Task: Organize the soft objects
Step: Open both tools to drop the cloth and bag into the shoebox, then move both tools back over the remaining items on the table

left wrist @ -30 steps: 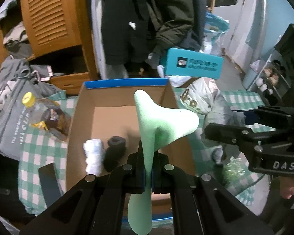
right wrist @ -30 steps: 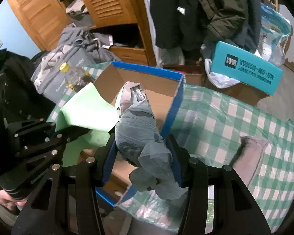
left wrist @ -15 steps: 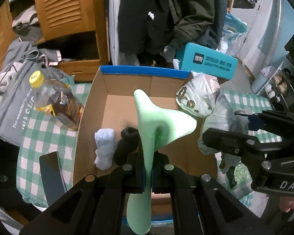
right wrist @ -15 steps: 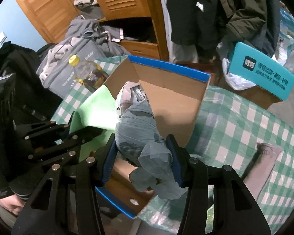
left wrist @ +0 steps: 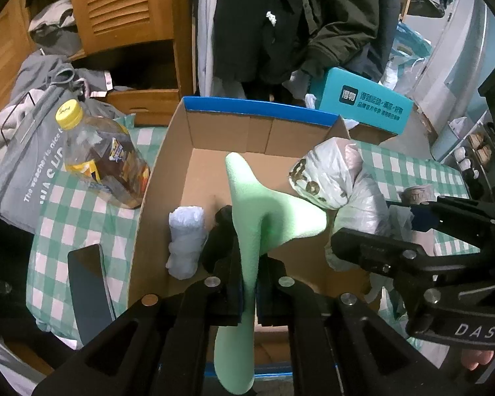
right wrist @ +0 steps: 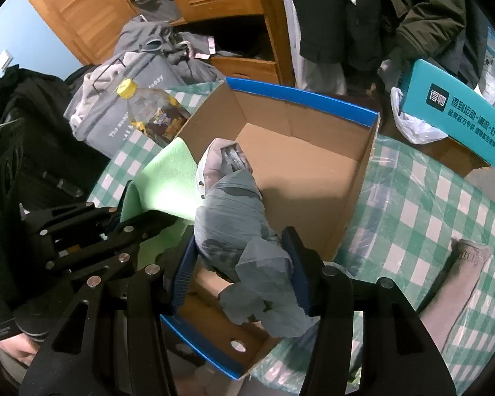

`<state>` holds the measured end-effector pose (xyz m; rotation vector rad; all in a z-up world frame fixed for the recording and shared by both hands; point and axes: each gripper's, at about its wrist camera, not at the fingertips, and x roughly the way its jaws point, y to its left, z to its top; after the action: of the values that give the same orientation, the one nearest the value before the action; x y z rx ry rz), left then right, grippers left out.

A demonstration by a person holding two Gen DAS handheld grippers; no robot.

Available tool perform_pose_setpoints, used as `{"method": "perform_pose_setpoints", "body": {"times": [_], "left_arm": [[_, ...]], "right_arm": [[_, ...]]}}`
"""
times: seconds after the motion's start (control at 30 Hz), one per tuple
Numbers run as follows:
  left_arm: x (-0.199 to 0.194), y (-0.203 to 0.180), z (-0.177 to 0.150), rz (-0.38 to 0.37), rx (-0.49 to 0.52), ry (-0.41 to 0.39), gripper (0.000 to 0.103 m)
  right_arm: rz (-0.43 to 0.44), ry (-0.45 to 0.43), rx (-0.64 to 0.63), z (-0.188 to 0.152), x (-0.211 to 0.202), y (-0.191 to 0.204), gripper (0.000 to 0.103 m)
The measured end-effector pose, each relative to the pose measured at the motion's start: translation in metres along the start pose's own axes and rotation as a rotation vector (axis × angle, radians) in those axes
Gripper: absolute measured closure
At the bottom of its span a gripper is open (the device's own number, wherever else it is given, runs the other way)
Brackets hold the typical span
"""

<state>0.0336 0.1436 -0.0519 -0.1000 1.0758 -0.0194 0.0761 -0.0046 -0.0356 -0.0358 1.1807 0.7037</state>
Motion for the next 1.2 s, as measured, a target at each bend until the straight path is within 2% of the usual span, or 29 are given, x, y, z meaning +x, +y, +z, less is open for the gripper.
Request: {"method": "perform_pose_setpoints", "body": {"times": [0.1,0.17,0.23,0.3,0.37,0.63,1.0,1.13,1.2], "left_arm": [[0.0,0.0,0.0,0.005,-0.005,0.001,0.086],[-0.001,0.0,0.001,0.012,-0.006,-0.005,0.072],[-0.003,-0.001,0.001,0.018,-0.003,-0.015,0.068],[-0.004,-0.001,0.002,0.017,-0.003,-0.017,0.068],[-0.004,-0.001,0.002,0.016,-0.007,-0.018,0.064],[-0.005,-0.006,0.003,0.006,-0.001,-0.021,0.061],[-0.01,-0.034,0.004,-0.013,0.057,-0.031,0.057],[-0.01,-0.046,0.005,-0.021,0.08,-0.033,0.049],[-0.01,-0.054,0.005,-0.025,0.094,-0.031,0.049]], "right_arm": [[0.001,0.0,0.005,0.0,-0.001,-0.002,0.049],[-0.004,-0.002,0.01,0.0,-0.001,-0.003,0.048],[-0.003,-0.005,0.017,0.001,-0.003,-0.006,0.048],[0.002,-0.012,0.024,0.002,-0.005,-0.008,0.04],[0.003,-0.026,0.029,0.003,-0.009,-0.009,0.037],[-0.006,-0.045,0.036,0.0,-0.023,-0.015,0.033],[-0.08,-0.052,0.054,-0.014,-0.041,-0.036,0.029],[-0.097,-0.063,0.077,-0.021,-0.05,-0.049,0.025],[-0.102,-0.064,0.091,-0.025,-0.054,-0.056,0.025]]}}
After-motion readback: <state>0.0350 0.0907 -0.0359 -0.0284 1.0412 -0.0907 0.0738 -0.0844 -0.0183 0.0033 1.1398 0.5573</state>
